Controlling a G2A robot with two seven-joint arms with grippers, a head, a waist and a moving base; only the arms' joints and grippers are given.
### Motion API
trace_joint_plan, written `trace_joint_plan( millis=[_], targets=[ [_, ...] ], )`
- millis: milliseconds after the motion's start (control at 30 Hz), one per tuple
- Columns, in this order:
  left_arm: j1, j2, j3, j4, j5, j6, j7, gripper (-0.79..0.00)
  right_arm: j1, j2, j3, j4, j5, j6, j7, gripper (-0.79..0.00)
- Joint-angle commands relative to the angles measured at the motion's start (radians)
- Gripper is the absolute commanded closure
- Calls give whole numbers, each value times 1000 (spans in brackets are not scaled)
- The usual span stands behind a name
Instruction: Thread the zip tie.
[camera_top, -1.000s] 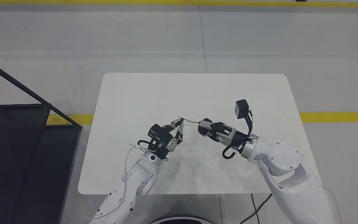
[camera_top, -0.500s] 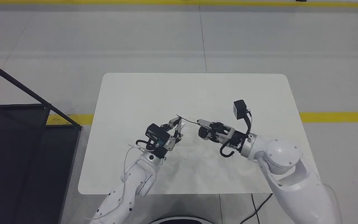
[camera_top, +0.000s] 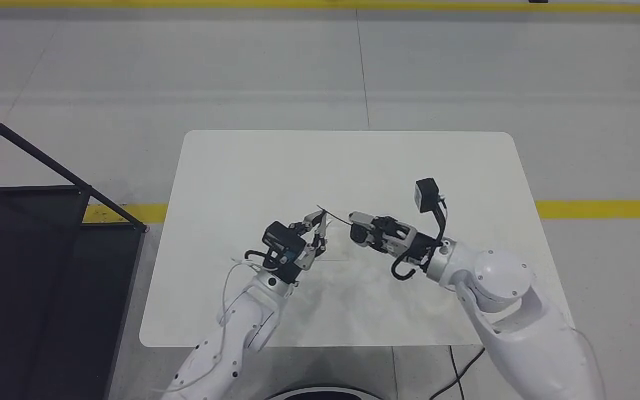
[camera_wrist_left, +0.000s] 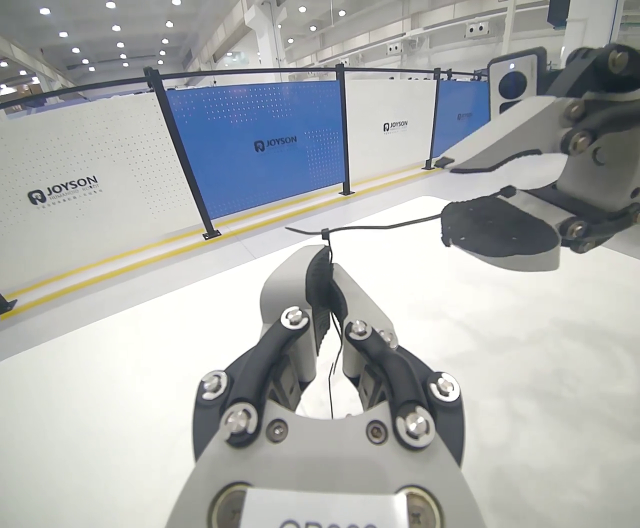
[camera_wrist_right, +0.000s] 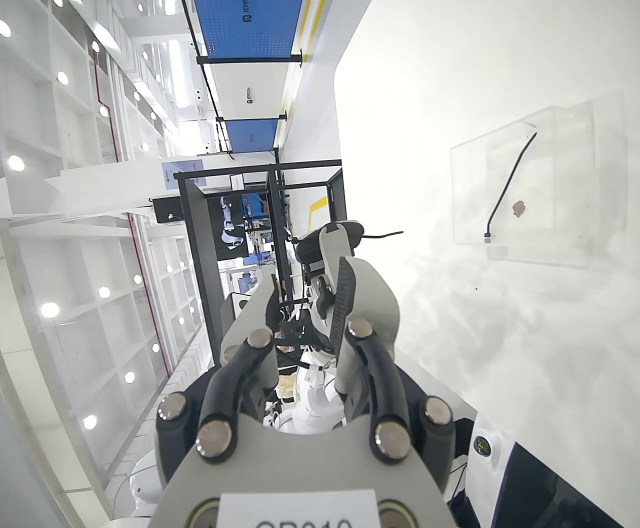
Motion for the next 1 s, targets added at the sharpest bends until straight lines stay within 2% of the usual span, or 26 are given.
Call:
trace_joint_plan(
  millis=[0, 267, 400, 433, 533, 967],
  targets=[
    [-3, -1, 1, 3, 2, 0, -2, 0, 1, -1, -4, -2, -3, -1, 3, -274],
    [-10, -6, 13, 13, 3, 2, -7, 0, 14, -9, -36, -1, -15, 1, -13, -268],
    [-11, -8, 15, 13, 5, 2, -6, 0, 24, -13, -48, 3, -20, 9, -20, -231],
    [-11, -8, 15, 13, 6, 0, -5, 0, 25, -14, -50, 4, -20, 10, -22, -203],
    [-9, -9, 13, 13, 7, -2, -4, 0, 28, -16, -54, 6, -21, 13, -26, -9],
    [-4, -11, 8, 9, 10, -10, -5, 0, 47, -23, -67, 19, -34, 30, -20, 0]
  ],
)
